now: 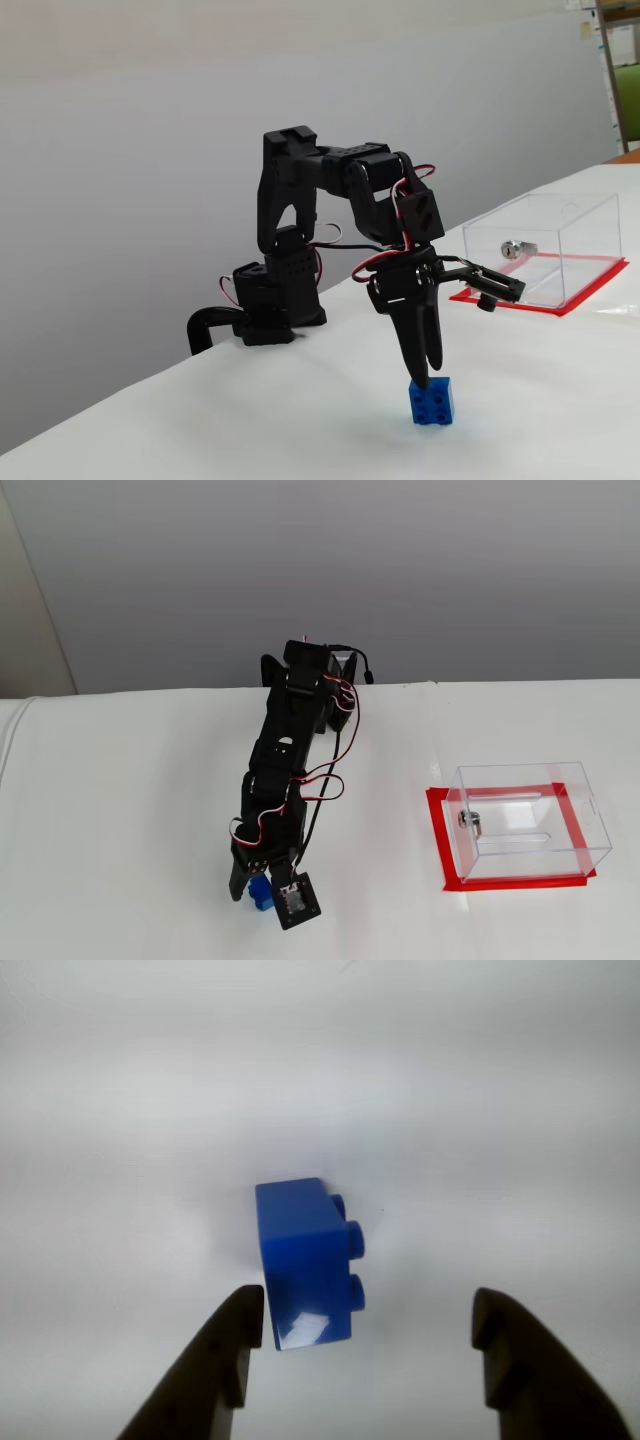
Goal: Pick the blue lego brick and place it into the transparent box
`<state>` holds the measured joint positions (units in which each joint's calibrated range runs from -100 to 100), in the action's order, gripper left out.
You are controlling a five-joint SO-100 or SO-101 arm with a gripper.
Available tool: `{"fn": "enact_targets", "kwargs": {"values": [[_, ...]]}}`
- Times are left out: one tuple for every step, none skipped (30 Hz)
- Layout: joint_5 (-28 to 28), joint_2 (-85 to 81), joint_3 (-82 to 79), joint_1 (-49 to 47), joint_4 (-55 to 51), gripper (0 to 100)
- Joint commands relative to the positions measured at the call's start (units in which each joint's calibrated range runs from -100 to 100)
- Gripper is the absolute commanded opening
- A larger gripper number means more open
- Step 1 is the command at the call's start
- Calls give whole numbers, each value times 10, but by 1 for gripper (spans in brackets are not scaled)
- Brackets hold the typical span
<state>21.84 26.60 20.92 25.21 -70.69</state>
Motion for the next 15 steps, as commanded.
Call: {"fn": "enact_targets", "kwargs": {"values": [[1,-2,31,-9,-2,24],[1,-2,30,-11,-2,24],[1,-1,29,-13,-2,24],[1,-1,28,-14,-2,24],[1,-1,28,-17,-2,24],[1,-1,27,-17,-2,24],[1,0,27,-17,-2,24],[1,0,27,-17,-2,24],[1,0,27,-17,-2,24],[1,0,26,-17,-2,24],[1,1,25,-17,-2,24],[1,1,24,-16,-2,24],[1,2,24,-15,-2,24],[2,7,25,-12,-5,24],[2,12,26,-11,-6,24]]}}
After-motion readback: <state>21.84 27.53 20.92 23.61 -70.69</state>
